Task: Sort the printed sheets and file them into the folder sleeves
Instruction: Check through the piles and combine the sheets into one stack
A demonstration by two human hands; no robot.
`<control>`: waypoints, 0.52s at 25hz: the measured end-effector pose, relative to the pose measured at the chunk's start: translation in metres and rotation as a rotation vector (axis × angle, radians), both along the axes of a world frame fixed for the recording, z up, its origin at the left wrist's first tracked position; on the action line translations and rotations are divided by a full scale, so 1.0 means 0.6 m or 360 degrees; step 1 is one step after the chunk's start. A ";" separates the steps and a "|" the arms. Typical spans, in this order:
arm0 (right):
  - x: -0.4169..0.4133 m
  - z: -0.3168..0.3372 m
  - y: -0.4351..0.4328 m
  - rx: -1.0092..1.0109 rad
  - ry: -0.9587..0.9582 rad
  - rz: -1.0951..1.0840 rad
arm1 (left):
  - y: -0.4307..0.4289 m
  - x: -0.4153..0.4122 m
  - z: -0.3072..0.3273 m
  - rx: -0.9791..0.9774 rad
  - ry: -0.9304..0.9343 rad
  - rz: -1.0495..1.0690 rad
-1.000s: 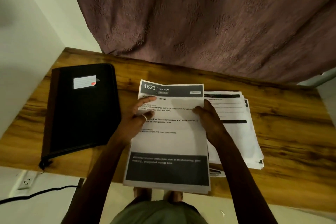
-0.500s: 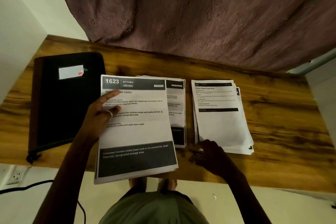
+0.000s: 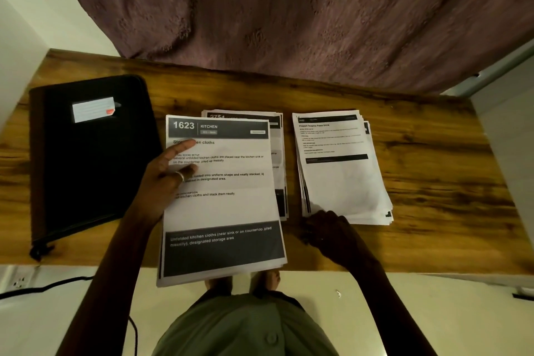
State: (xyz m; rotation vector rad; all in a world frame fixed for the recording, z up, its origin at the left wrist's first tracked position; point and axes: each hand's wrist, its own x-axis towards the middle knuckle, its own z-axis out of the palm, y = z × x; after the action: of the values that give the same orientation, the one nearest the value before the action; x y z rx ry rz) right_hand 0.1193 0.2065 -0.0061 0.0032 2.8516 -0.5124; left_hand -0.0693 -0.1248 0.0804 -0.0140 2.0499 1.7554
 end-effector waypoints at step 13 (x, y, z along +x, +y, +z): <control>-0.262 0.241 -0.028 -0.2109 0.0050 -0.1021 | 0.038 -0.014 0.021 0.0040 0.0060 -0.0212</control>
State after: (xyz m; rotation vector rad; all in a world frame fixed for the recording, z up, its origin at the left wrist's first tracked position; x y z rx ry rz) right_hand -0.0376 0.1899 0.1384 0.6502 1.9147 -2.3371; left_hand -0.0776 -0.1020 0.0928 0.1608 2.0058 1.7119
